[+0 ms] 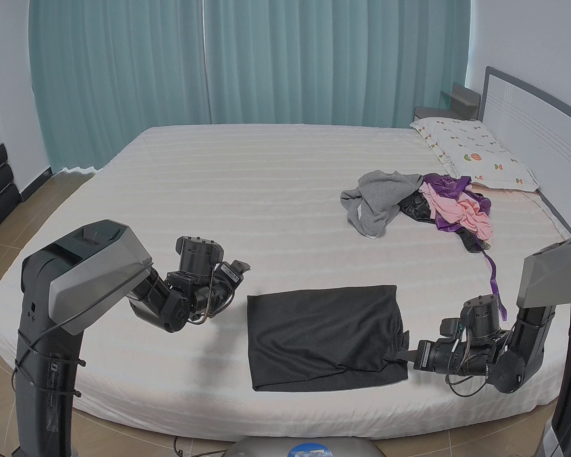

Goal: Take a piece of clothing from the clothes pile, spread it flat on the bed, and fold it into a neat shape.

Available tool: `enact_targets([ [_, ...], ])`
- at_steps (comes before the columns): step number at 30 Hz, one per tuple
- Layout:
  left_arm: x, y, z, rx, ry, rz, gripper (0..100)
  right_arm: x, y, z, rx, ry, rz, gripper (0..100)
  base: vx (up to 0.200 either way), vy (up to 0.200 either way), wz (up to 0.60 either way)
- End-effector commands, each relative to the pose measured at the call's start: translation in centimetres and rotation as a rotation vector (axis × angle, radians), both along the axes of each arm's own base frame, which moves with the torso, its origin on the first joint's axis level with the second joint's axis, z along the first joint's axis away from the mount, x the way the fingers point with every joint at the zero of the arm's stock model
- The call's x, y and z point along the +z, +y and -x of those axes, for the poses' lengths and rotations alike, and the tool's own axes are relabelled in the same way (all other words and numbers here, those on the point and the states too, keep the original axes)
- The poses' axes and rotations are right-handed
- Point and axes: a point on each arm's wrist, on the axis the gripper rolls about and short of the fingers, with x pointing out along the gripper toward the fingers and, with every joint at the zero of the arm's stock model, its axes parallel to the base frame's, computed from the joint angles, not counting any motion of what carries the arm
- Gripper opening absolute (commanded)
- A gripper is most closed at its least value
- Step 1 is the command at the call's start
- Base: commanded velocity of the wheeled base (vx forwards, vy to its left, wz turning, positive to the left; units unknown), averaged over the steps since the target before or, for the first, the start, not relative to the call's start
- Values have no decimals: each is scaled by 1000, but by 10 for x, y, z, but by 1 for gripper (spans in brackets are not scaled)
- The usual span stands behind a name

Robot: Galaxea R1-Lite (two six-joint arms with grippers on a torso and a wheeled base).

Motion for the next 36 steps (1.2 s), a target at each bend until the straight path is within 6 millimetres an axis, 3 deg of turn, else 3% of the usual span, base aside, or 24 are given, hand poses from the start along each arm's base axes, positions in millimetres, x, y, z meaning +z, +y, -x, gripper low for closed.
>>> enact_targets([
  [1, 1, 0, 0, 0, -1, 0, 100, 2, -10, 5, -25, 4, 10, 0, 0, 0, 0],
  [8, 0, 0, 0, 0, -1, 0, 100, 15, -22, 11, -50, -19, 4, 0, 0, 0, 0],
  [20, -1, 0, 0, 0, 0, 0, 100, 10, -44, 23, -26, -6, 43, 0, 0, 0, 0],
  [36, 0, 0, 0, -1, -1, -1, 100, -1, -47, 21, 7, 9, 70, 0, 0, 0, 0],
])
